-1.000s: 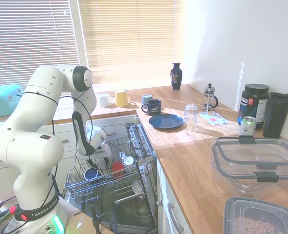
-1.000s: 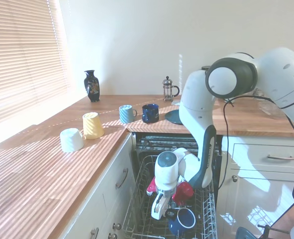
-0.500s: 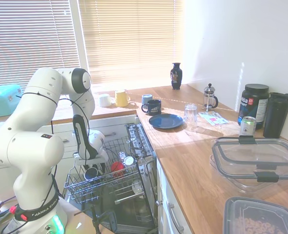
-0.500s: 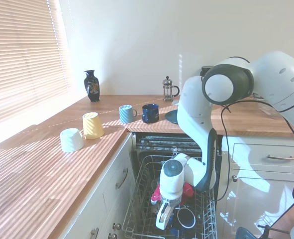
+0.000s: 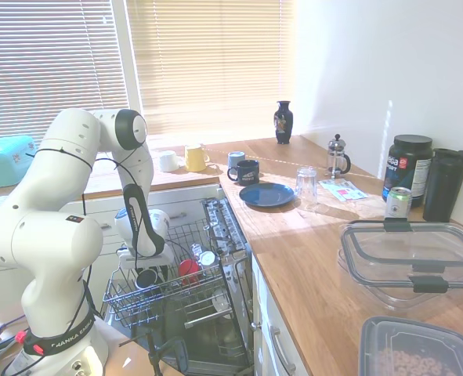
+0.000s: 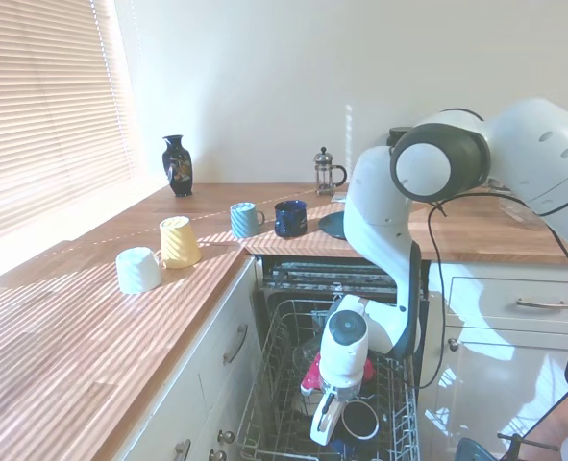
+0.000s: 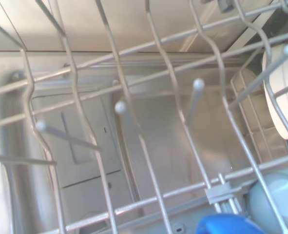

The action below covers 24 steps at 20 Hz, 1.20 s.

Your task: Move the blue mug from the dishwasher to the table

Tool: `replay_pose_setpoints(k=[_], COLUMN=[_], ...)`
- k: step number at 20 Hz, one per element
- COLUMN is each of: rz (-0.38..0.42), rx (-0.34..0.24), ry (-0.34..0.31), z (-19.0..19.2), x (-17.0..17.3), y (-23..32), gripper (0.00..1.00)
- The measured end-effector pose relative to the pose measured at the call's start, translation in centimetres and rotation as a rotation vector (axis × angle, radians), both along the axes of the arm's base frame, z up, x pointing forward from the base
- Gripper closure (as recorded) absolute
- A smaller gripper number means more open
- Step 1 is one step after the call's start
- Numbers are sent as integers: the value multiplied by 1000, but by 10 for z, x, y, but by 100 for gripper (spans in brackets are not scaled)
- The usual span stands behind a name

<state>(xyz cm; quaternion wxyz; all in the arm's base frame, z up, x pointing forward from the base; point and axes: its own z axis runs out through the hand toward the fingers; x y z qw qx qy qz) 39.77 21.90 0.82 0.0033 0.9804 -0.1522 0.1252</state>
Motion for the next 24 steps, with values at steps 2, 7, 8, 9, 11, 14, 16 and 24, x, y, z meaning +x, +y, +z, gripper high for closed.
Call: replay_pose_setpoints(k=[2,7,8,9,11,14,16,24], rz=[-9,-27,-28,-30,-27,-32,-48,-65], rx=[10,23,23,24,26,26,20,-45], ry=[-11,-29,-31,-34,-34,-36,-34,-7], z=[2,7,7,7,7,7,7,6], x=[-3,-11,-11,-12,-12,-13,-13,-10], y=[0,-4,-5,-5,-4,-1,2,14], gripper=[100,100,100,100,100,100,100,100])
